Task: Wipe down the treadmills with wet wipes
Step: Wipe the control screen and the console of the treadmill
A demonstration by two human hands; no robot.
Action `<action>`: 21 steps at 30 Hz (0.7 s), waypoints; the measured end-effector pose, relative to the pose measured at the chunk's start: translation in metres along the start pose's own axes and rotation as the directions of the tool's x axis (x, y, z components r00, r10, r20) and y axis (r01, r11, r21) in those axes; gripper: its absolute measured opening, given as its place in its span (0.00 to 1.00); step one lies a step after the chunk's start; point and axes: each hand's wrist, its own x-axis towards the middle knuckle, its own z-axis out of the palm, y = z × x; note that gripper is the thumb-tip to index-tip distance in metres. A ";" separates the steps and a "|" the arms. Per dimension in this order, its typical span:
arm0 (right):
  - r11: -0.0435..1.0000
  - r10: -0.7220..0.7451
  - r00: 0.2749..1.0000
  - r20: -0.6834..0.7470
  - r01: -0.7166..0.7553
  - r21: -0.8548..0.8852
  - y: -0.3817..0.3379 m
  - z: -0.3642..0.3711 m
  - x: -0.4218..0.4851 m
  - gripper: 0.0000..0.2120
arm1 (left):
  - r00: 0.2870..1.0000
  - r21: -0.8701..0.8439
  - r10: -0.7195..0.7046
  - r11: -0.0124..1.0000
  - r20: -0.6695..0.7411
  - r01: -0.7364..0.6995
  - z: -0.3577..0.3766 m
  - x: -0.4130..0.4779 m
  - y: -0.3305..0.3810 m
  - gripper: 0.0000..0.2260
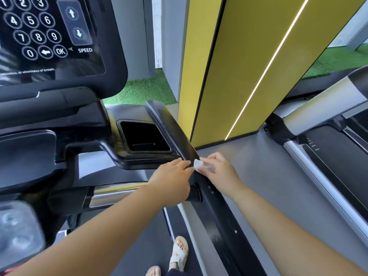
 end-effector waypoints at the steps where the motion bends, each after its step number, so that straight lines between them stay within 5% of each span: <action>1: 1.000 -0.014 1.000 -0.023 0.014 -0.015 -0.002 0.000 0.000 0.16 | 1.000 0.013 0.002 1.000 0.027 -0.002 0.001 0.003 -0.001 0.24; 6: 0.999 -0.003 0.995 -0.095 -0.002 -0.047 -0.009 -0.005 -0.005 0.09 | 0.990 0.077 -0.025 0.997 0.141 0.014 0.008 0.015 0.001 0.27; 11: 0.918 -0.119 0.988 -0.103 0.070 -0.390 -0.013 -0.006 -0.008 0.10 | 0.988 0.076 -0.014 0.997 0.153 0.002 0.008 0.014 0.000 0.27; 16: 0.963 -0.133 0.991 -0.002 0.128 -0.236 -0.014 -0.012 -0.016 0.10 | 0.988 0.098 -0.019 0.995 0.154 0.004 0.008 0.014 0.001 0.26; 21: 0.914 -0.243 0.970 -0.008 0.227 -0.337 -0.002 -0.005 -0.018 0.09 | 0.988 0.144 -0.046 0.989 0.146 0.024 0.011 0.016 0.003 0.26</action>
